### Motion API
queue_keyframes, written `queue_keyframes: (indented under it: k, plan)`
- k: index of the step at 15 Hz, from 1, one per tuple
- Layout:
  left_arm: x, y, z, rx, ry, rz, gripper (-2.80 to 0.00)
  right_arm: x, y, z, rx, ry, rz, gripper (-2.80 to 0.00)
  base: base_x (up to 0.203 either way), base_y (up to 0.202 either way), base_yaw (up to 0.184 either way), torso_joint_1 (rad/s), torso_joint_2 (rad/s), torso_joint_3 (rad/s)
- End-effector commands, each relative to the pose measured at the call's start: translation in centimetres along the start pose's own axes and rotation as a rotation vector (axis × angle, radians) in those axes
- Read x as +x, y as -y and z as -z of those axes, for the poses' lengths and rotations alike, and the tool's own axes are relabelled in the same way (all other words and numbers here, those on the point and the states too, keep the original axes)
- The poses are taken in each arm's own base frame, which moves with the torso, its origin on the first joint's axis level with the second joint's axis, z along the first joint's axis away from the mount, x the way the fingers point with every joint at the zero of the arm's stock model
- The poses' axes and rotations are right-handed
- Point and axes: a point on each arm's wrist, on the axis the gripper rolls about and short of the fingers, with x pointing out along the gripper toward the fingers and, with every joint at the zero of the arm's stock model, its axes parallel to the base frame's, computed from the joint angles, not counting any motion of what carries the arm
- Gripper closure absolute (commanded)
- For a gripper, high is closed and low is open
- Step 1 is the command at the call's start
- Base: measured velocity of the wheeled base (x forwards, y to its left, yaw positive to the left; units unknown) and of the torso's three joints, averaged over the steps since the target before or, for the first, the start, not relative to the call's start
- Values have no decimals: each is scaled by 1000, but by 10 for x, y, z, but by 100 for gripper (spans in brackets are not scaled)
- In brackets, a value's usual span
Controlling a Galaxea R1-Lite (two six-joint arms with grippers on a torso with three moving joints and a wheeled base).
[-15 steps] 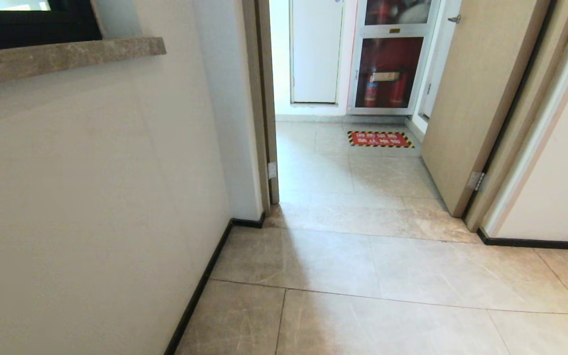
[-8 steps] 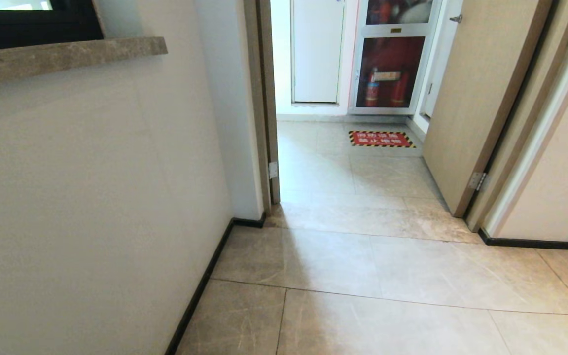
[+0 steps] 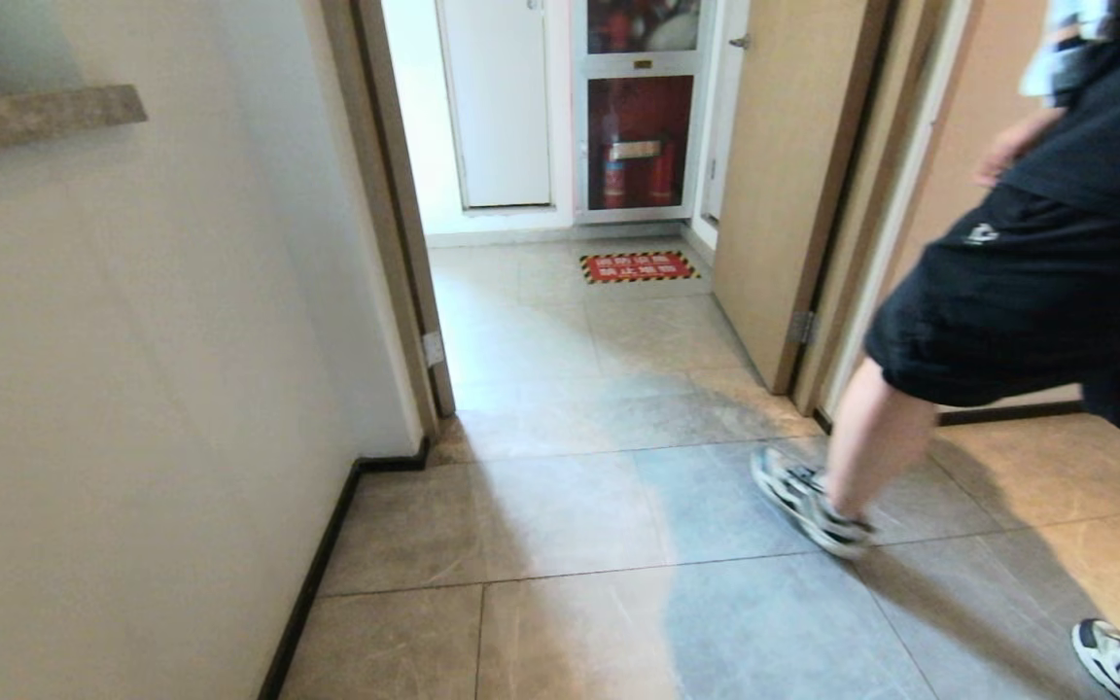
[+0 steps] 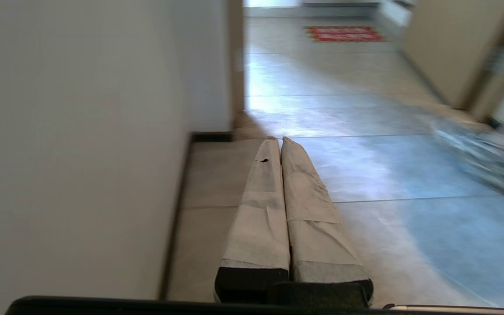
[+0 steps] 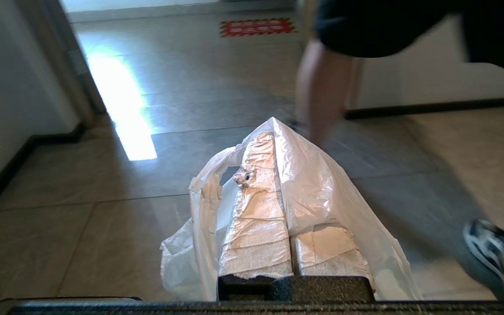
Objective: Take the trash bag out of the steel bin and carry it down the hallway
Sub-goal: Put the trash bag at the door
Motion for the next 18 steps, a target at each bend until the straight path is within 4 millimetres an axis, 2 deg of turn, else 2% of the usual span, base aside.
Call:
queue_keyframes:
  k: [1,18]
  plan:
    - [0,0,0,1,0,-1,0,0,0,0,-1,-1,-1,0,0,5,-178,0,4,0]
    - [0,0,0,1,0,-1,0,0,0,0,1,0,1,0,1,10,-170,2,2,3]
